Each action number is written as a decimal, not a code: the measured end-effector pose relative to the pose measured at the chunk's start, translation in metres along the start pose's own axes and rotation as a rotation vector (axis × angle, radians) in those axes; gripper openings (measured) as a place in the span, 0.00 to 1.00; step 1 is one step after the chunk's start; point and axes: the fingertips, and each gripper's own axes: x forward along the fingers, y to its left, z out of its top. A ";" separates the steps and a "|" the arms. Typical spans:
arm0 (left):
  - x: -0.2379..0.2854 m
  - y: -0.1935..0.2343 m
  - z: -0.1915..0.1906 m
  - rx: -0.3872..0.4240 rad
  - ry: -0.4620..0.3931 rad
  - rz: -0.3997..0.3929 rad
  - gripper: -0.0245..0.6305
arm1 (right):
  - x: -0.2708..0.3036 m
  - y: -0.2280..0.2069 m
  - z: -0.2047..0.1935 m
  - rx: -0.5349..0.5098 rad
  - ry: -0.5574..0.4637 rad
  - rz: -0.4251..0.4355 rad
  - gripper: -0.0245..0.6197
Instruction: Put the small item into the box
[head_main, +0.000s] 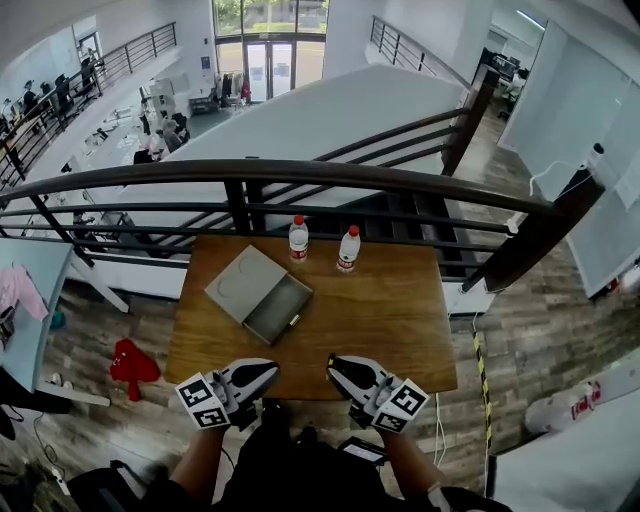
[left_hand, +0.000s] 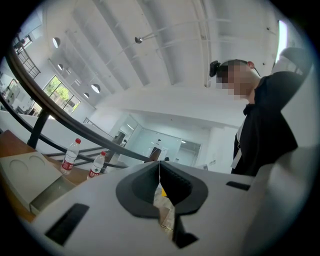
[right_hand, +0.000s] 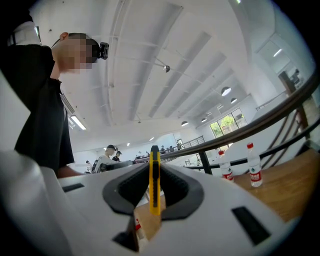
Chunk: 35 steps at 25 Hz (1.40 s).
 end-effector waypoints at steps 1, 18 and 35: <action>0.001 0.004 0.000 -0.002 0.001 -0.004 0.06 | 0.002 -0.003 0.001 0.000 0.001 -0.005 0.15; -0.005 0.110 0.051 -0.019 -0.045 -0.015 0.06 | 0.102 -0.069 0.023 -0.049 0.088 -0.048 0.15; -0.054 0.201 0.050 -0.119 -0.122 -0.034 0.06 | 0.196 -0.081 0.009 -0.256 0.285 -0.053 0.15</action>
